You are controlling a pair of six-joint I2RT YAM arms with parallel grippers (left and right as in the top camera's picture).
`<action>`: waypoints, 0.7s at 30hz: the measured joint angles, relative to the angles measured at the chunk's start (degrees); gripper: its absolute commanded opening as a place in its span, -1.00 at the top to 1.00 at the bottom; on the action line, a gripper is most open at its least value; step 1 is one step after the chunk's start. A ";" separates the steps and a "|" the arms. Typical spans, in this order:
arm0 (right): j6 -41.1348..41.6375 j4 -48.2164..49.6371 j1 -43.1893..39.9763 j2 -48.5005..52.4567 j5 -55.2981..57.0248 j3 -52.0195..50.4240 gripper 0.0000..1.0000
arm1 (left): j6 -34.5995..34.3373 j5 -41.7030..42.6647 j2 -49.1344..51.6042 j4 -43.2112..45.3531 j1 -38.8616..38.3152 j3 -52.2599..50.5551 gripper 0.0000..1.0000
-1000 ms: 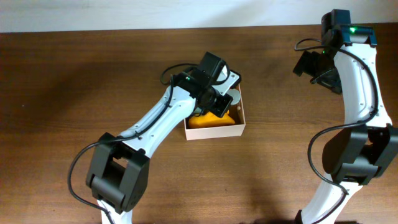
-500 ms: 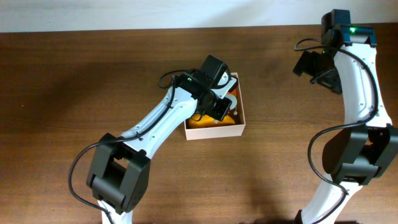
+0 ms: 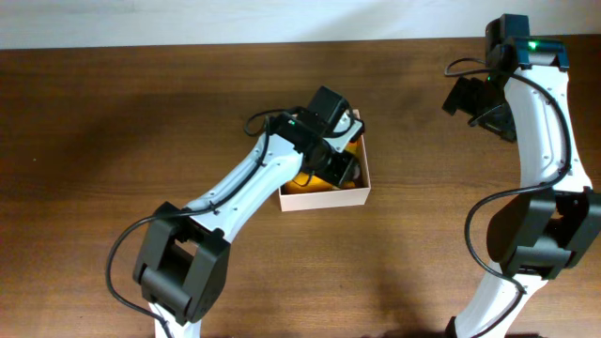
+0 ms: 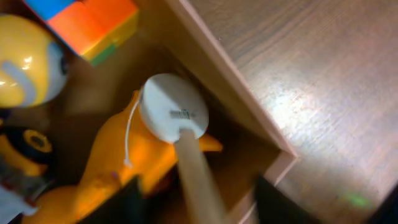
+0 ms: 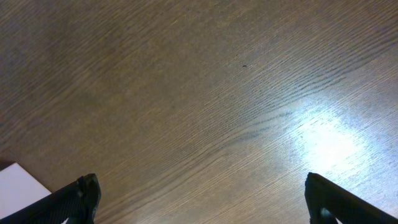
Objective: Pack container
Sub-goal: 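Lower the paddle into the box and open the left gripper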
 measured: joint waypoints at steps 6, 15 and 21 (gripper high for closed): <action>-0.02 0.00 0.00 0.00 0.00 0.00 -0.97 | -0.15 0.22 0.00 1.05 -2.05 0.00 -0.85; 0.00 0.00 0.00 0.00 0.00 0.00 -0.97 | -0.13 -0.70 0.00 2.99 -1.29 0.00 -0.99; 0.00 0.00 0.00 0.00 0.00 0.00 -0.97 | -0.15 -0.72 0.00 2.91 3.58 0.00 -0.99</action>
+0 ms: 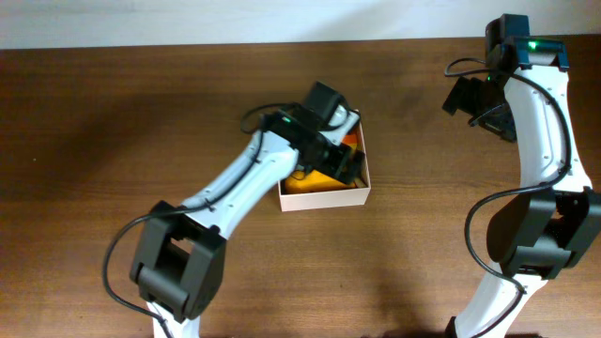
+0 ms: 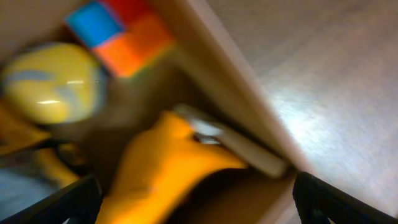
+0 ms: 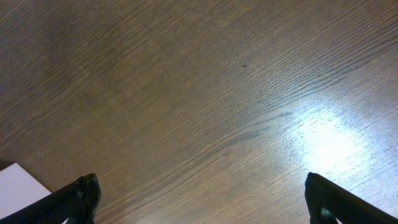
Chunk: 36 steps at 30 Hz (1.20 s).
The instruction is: Pack container
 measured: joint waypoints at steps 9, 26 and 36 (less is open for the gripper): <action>-0.02 0.00 0.00 0.00 0.00 0.00 -0.98 | 0.57 -1.36 -1.44 -0.33 9.77 2.58 -0.99; 0.00 0.00 0.00 0.00 0.00 0.00 -0.98 | -1.97 -26.93 -7.13 -4.68 24.20 4.90 -0.99; -0.02 0.00 0.00 0.00 0.00 0.00 -0.97 | -1.99 -29.18 -7.13 -4.87 26.80 4.90 -0.99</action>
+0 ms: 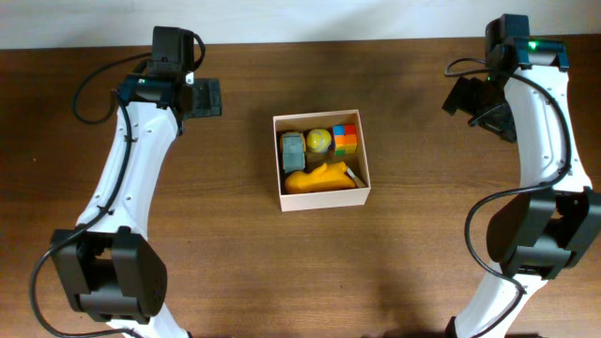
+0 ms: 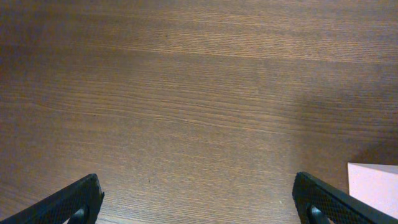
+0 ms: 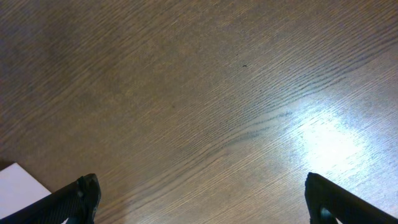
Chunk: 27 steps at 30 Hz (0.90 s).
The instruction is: Pack container
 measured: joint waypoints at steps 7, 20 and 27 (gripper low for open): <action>-0.02 0.00 0.00 0.00 0.00 0.00 -0.98 | 0.02 -0.39 0.00 0.00 0.00 0.00 -0.98; 0.02 0.00 0.00 0.00 0.00 0.00 -0.97 | 0.11 -1.16 -1.16 -8.13 0.00 0.02 -0.99; 0.00 0.02 0.00 0.00 0.00 0.00 -0.98 | 0.11 -1.25 -14.75 -3.34 0.07 -1.66 -0.99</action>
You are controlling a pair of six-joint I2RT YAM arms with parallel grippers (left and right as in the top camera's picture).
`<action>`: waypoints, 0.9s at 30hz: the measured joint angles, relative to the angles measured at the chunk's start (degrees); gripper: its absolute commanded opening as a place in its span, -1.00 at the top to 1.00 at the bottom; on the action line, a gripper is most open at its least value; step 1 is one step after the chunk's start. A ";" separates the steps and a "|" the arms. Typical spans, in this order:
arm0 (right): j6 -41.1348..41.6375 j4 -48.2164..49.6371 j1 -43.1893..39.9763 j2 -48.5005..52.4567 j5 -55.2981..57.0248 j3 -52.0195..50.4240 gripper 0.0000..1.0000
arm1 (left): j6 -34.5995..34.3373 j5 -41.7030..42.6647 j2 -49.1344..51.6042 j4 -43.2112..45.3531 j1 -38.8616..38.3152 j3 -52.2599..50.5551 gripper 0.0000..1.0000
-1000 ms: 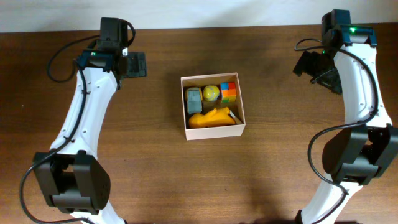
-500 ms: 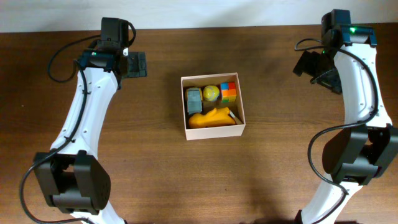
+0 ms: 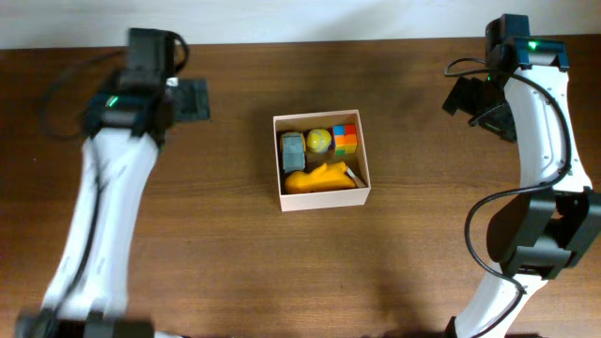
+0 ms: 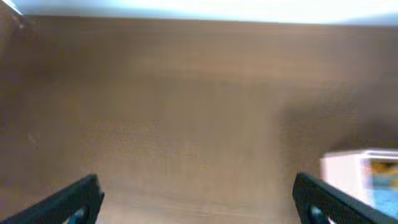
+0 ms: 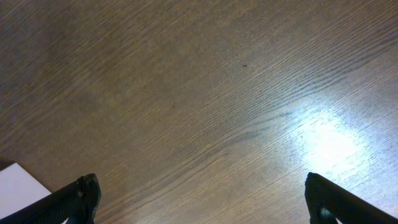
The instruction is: Pack container
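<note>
A white open box [image 3: 368, 161] stands mid-table. Inside lie a grey toy car [image 3: 292, 150], a yellow ball [image 3: 320, 140], a coloured cube [image 3: 346, 141], an orange toy [image 3: 317, 179] and a small stick-like piece [image 3: 353, 175] at the right wall. My left gripper [image 3: 192, 100] hovers over bare wood at the far left, open and empty; its arm looks blurred. The left wrist view shows the gripper [image 4: 199, 202] with jaws wide apart and the box [image 4: 360, 177] at the right edge. My right gripper [image 3: 463, 96] is open and empty at the far right.
The table's far edge [image 4: 186, 15] meets a pale wall. Dark wood fills the right wrist view, where the gripper [image 5: 202, 199] stands over it and a white corner [image 5: 18, 183] shows at lower left. Arm cables hang near both shoulders.
The left arm has shifted a little left and appears blurred. Its wrist view now takes in the table's far edge and the box side. Box contents and the right arm are unchanged.
My left gripper was down in the box with a white-headed wooden stick between its fingers. Then it stood open there, the stick lying beside the orange toy. Later it was open over the far left of the table, where it stays. The right arm never moved.
</note>
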 measured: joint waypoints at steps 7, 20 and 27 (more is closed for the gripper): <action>0.02 0.00 0.00 0.00 0.00 0.00 -0.98 | -0.07 -0.17 -24.33 20.31 2.38 -15.58 -0.99; 0.02 -0.02 0.00 0.00 0.00 0.00 -0.98 | 6.60 8.41 -57.88 52.46 5.46 -61.20 -0.99; 0.00 -0.02 0.00 0.00 0.00 0.00 -0.98 | 18.91 18.53 -71.56 57.55 5.46 -77.24 -0.99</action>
